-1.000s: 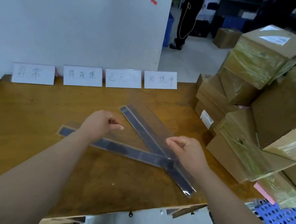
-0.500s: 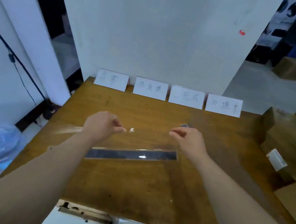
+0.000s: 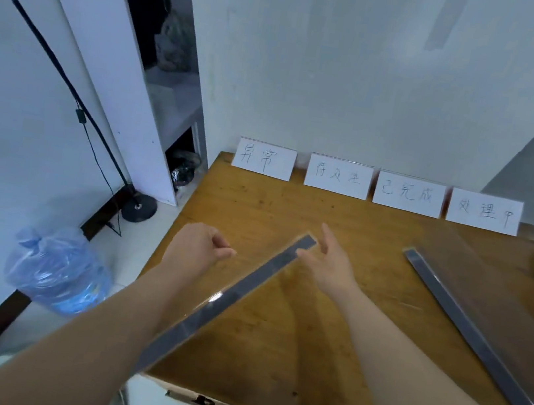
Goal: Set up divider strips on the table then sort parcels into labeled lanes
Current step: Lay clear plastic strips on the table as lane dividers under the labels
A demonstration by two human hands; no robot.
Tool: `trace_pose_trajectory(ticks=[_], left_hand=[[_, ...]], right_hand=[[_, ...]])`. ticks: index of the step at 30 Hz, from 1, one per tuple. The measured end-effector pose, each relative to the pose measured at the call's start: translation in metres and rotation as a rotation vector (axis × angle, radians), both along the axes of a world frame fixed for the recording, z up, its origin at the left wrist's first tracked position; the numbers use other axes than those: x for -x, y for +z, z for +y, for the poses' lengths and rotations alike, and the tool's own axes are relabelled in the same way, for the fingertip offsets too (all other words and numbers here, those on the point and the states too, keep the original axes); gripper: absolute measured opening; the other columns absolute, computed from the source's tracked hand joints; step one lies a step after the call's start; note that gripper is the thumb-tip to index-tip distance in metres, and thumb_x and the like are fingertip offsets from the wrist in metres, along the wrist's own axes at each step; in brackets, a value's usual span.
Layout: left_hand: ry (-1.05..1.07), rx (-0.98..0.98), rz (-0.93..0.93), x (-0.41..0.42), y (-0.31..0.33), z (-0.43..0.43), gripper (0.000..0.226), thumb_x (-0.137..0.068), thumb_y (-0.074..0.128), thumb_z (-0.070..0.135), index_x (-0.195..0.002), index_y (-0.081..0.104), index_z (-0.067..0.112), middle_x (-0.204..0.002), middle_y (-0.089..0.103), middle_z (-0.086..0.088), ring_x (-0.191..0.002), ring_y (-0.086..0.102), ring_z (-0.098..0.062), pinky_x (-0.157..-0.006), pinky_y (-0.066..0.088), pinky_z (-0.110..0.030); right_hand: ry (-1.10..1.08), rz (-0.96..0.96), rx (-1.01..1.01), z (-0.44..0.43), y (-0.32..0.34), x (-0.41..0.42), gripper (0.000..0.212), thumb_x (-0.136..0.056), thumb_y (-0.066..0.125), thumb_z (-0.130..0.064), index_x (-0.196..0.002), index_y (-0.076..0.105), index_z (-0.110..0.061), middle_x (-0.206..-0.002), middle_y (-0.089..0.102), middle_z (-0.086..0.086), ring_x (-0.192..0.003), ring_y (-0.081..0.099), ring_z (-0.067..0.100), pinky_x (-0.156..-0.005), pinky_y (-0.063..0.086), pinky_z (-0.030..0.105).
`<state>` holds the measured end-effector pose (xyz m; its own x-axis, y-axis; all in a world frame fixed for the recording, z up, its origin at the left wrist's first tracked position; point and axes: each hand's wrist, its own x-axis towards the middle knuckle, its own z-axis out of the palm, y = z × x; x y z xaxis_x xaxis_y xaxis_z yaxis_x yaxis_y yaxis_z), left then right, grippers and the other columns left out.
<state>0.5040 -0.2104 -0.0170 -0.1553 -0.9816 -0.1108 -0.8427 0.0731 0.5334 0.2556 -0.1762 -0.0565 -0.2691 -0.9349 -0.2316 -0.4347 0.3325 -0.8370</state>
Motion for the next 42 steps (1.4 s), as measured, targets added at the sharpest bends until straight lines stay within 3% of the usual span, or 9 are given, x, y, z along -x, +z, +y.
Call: trace_pose_trajectory(ticks=[4, 7, 12, 15, 20, 24, 29, 36, 42], left_hand=[[0.135, -0.018, 0.093, -0.009, -0.015, -0.006, 0.017, -0.082, 0.077, 0.036, -0.078, 0.07, 0.02, -0.063, 0.066, 0.007, -0.058, 0.062, -0.007, -0.065, 0.056, -0.028], [0.227, -0.041, 0.144, -0.01, -0.025, -0.01, 0.017, -0.084, 0.075, 0.033, -0.084, 0.072, 0.017, -0.068, 0.068, 0.003, -0.061, 0.065, -0.012, -0.072, 0.06, -0.034], [0.295, -0.12, 0.174, -0.011, -0.044, -0.013, 0.024, -0.087, 0.072, 0.022, -0.108, 0.071, 0.008, -0.098, 0.073, -0.005, -0.084, 0.068, -0.018, -0.083, 0.058, -0.038], [0.2, -0.169, 0.174, -0.009, -0.052, -0.003, 0.034, -0.087, 0.07, 0.019, -0.121, 0.065, 0.016, -0.105, 0.071, 0.002, -0.09, 0.066, -0.012, -0.079, 0.056, -0.032], [0.22, -0.304, 0.378, -0.013, -0.056, 0.006, 0.052, -0.092, 0.066, 0.021, -0.14, 0.048, 0.032, -0.116, 0.069, 0.004, -0.094, 0.069, -0.011, -0.074, 0.059, -0.032], [0.298, -0.305, 0.441, -0.02, -0.062, 0.008, 0.061, -0.096, 0.06, 0.019, -0.15, 0.033, 0.029, -0.133, 0.062, -0.003, -0.11, 0.065, -0.02, -0.091, 0.056, -0.049], [0.313, -0.29, 0.476, -0.027, -0.068, -0.002, 0.063, -0.096, 0.061, 0.02, -0.151, 0.033, 0.032, -0.134, 0.061, -0.002, -0.095, 0.069, -0.014, -0.072, 0.063, -0.04], [0.243, -0.264, 0.457, -0.051, -0.066, -0.039, 0.06, -0.096, 0.061, 0.018, -0.149, 0.036, 0.03, -0.131, 0.062, -0.003, -0.105, 0.066, -0.019, -0.079, 0.061, -0.045], [0.151, -0.213, 0.388, -0.084, -0.064, -0.084, 0.056, -0.096, 0.06, 0.018, -0.149, 0.04, 0.026, -0.131, 0.062, -0.007, -0.103, 0.066, -0.018, -0.075, 0.061, -0.035]], right_hand=[[0.113, 0.026, -0.103, 0.001, -0.02, -0.027, 0.073, -0.09, 0.065, -0.037, -0.151, 0.027, -0.025, -0.153, 0.037, 0.0, -0.138, 0.036, 0.02, -0.109, 0.034, 0.036], [0.203, 0.041, -0.186, 0.001, -0.036, -0.045, 0.069, -0.092, 0.062, -0.037, -0.151, 0.028, -0.024, -0.153, 0.037, 0.001, -0.138, 0.037, 0.021, -0.109, 0.032, 0.032], [0.358, 0.06, -0.27, -0.003, -0.061, -0.064, 0.061, -0.096, 0.055, -0.036, -0.151, 0.03, -0.025, -0.152, 0.038, 0.001, -0.136, 0.039, 0.021, -0.103, 0.033, 0.026], [0.404, 0.056, -0.292, -0.006, -0.071, -0.071, 0.058, -0.096, 0.055, -0.034, -0.149, 0.033, -0.026, -0.152, 0.039, 0.0, -0.137, 0.038, 0.02, -0.106, 0.032, 0.027], [0.508, 0.087, -0.299, -0.008, -0.087, -0.076, 0.056, -0.097, 0.054, -0.033, -0.149, 0.035, -0.024, -0.153, 0.037, -0.002, -0.14, 0.034, 0.018, -0.11, 0.028, 0.03], [0.572, 0.152, -0.241, -0.005, -0.105, -0.085, 0.051, -0.098, 0.052, -0.033, -0.147, 0.039, -0.023, -0.155, 0.034, -0.005, -0.147, 0.013, 0.015, -0.116, 0.017, 0.033], [0.592, 0.198, -0.2, -0.008, -0.112, -0.095, 0.054, -0.097, 0.054, -0.031, -0.147, 0.037, -0.021, -0.156, 0.031, -0.006, -0.148, 0.008, 0.016, -0.116, 0.016, 0.034], [0.645, 0.31, -0.241, -0.036, -0.107, -0.119, 0.054, -0.101, 0.046, -0.033, -0.15, 0.03, -0.02, -0.158, 0.027, -0.005, -0.148, 0.008, 0.018, -0.118, 0.013, 0.036], [0.648, 0.349, -0.266, -0.071, -0.101, -0.159, 0.054, -0.102, 0.043, -0.034, -0.151, 0.027, -0.017, -0.159, 0.024, -0.002, -0.149, 0.008, 0.021, -0.119, 0.016, 0.045]])
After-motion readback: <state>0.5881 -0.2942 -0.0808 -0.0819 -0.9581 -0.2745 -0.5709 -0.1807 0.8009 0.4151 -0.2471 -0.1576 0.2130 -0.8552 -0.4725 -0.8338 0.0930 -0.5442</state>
